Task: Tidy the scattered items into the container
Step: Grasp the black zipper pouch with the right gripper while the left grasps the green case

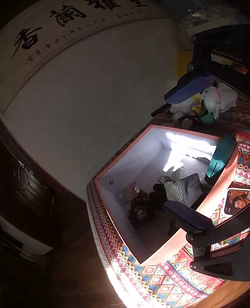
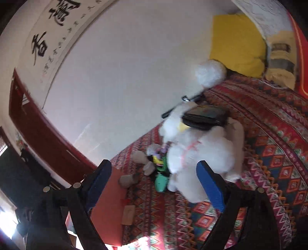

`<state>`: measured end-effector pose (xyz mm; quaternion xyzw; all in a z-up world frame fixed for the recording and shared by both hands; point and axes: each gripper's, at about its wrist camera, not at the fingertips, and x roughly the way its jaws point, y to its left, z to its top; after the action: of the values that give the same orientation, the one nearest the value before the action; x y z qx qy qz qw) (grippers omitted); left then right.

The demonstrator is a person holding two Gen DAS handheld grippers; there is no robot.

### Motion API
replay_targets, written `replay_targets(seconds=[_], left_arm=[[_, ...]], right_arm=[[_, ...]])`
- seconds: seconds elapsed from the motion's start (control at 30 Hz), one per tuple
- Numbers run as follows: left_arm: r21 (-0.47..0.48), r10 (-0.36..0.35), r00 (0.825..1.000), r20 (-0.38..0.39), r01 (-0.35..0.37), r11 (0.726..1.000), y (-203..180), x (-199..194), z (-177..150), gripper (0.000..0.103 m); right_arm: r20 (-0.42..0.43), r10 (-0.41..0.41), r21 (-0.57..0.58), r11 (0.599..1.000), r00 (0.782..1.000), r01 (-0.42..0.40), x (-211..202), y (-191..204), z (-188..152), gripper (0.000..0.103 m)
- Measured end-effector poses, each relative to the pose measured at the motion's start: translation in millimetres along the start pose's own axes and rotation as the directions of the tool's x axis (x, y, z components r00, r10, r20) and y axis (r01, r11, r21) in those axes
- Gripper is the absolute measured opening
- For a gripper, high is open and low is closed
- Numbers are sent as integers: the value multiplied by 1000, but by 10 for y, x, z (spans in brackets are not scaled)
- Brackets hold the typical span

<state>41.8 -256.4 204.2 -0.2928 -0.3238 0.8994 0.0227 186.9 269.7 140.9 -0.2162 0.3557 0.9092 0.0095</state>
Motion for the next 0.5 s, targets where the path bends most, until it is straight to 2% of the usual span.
replay_targets(seconds=[0.03, 0.07, 0.1, 0.13, 0.17, 0.2, 0.27, 0.3, 0.33, 0.37, 0.4, 0.47, 0.5], left_arm=[[84, 11, 1000, -20, -9, 996, -276, 130, -181, 103], [154, 10, 999, -52, -2, 988, -532, 290, -393, 103], [198, -8, 995, -104, 28, 980, -754, 478, -624, 103], [214, -32, 984, -173, 70, 974, -944, 685, -862, 103], [212, -60, 967, -249, 115, 970, -1102, 907, -1096, 103], [191, -88, 941, -326, 157, 969, -1224, 1142, -1309, 103], [88, -134, 879, -457, 195, 977, -1348, 1633, -1652, 103], [11, -158, 851, -501, 189, 982, -1355, 1857, -1766, 103], [-76, -181, 829, -528, 166, 983, -1341, 2052, -1850, 102], [-171, -200, 817, -541, 126, 977, -1292, 2231, -1913, 102], [-271, -226, 806, -547, 85, 959, -1217, 2404, -1969, 102], [-439, -292, 787, -543, 31, 898, -1115, 2680, -2075, 102], [-491, -318, 782, -536, 17, 871, -1087, 2801, -2114, 102]], right_arm=[[-26, -45, 34, 998, 999, 46, 55, -244, -73, 91], [-93, -106, 100, 988, 990, 115, 169, -486, -109, 90], [-177, -89, 194, 973, 980, 124, 296, -686, -101, 89], [-211, 12, 280, 959, 977, 48, 387, -829, -79, 88], [-208, 105, 344, 938, 973, -28, 440, -923, -45, 88], [-198, 158, 385, 920, 967, -71, 477, -973, -11, 88], [-196, 206, 404, 908, 959, -112, 530, -1001, 37, 88], [-201, 221, 413, 903, 954, -122, 571, -1008, 34, 88], [-209, 234, 426, 896, 950, -127, 615, -1015, 14, 88], [-223, 248, 438, 890, 943, -130, 668, -1011, -15, 88], [-244, 261, 447, 885, 934, -130, 726, -998, -50, 88], [-282, 279, 454, 881, 918, -128, 825, -974, -111, 88], [-298, 281, 450, 884, 912, -126, 857, -940, -135, 88]])
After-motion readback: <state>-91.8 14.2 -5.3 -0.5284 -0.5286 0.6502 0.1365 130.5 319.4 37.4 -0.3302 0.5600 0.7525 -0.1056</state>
